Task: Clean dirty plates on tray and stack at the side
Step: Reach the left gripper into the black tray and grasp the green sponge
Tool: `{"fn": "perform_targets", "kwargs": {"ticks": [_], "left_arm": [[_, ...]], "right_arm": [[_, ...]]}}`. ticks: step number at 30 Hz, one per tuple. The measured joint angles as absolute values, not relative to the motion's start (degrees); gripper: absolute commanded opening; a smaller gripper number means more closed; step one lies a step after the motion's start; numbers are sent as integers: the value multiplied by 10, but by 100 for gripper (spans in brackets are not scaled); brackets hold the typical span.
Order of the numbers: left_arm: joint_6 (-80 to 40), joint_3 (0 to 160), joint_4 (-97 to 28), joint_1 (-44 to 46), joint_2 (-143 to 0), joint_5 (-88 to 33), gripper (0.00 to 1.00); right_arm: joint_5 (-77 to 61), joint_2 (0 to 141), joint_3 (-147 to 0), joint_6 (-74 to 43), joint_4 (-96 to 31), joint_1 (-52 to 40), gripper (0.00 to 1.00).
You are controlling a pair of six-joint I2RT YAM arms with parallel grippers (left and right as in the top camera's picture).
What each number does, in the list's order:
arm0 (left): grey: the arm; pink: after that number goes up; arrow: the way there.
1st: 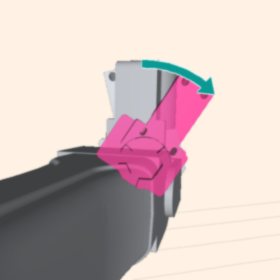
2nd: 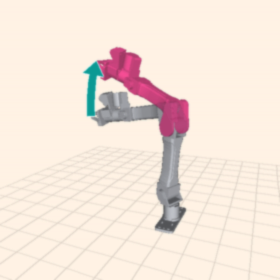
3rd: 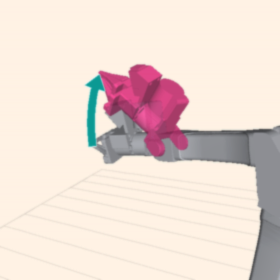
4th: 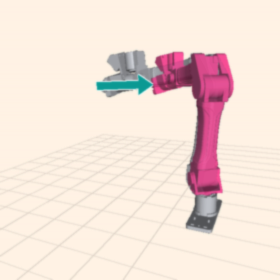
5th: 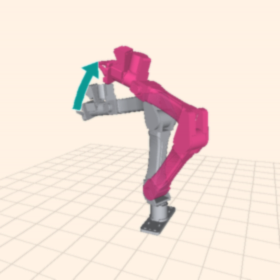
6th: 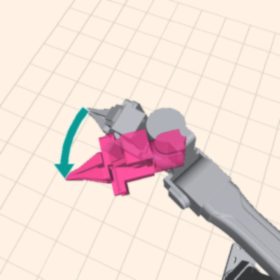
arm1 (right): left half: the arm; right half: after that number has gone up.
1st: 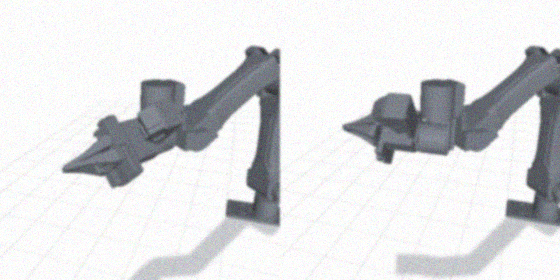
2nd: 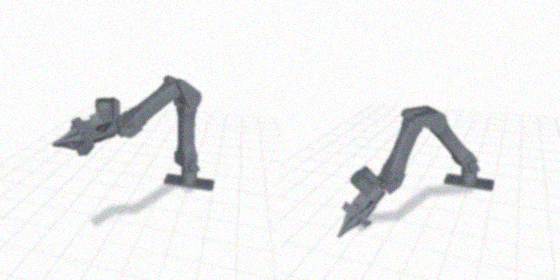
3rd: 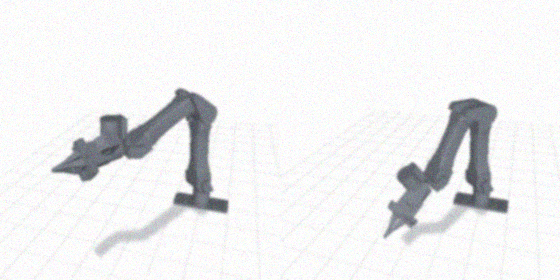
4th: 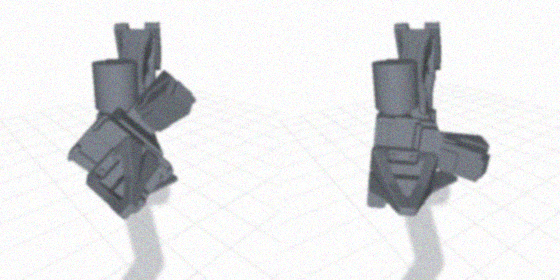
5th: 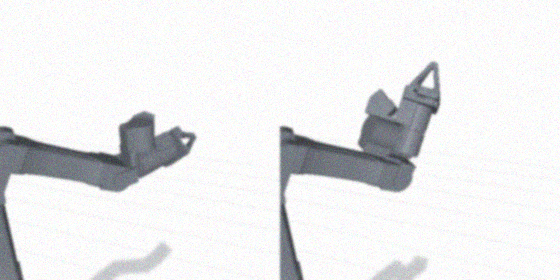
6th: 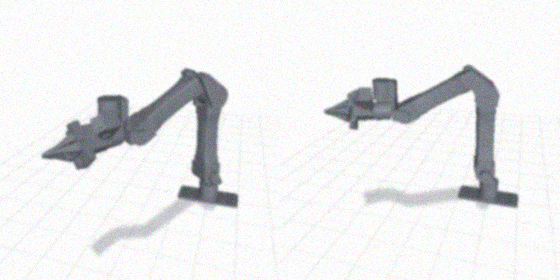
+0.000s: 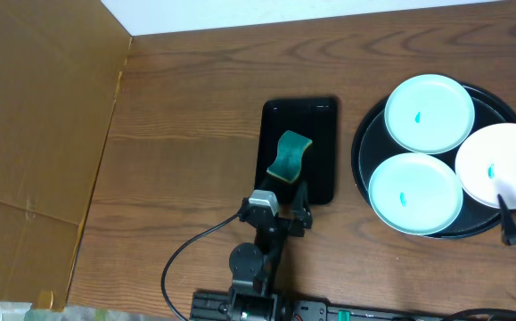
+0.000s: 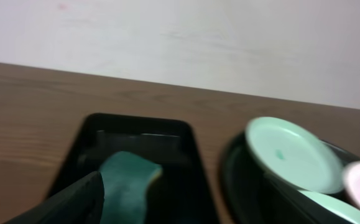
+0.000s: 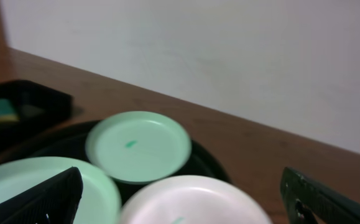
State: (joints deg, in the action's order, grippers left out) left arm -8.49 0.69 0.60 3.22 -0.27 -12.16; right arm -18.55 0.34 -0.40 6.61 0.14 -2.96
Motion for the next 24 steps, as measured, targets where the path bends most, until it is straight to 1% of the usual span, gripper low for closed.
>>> {"fn": "perform_targets", "kwargs": {"ticks": [6, 11, 17, 24], "left_arm": [[-142, 21, -3, 32, -4, -165, 79], [-168, 107, -56, 32, -53, -177, 79], [-178, 269, -188, 32, -201, -181, 79], [-182, 505, -391, 32, -402, -181, 79]], "right_arm": [[-215, 14, -44, 16, -55, -30, 99], [-216, 79, -153, 4, -137, -30, 99], [-212, 260, -324, 4, -226, -30, 99], [-233, 476, -556, -10, -389, -30, 99]]}}
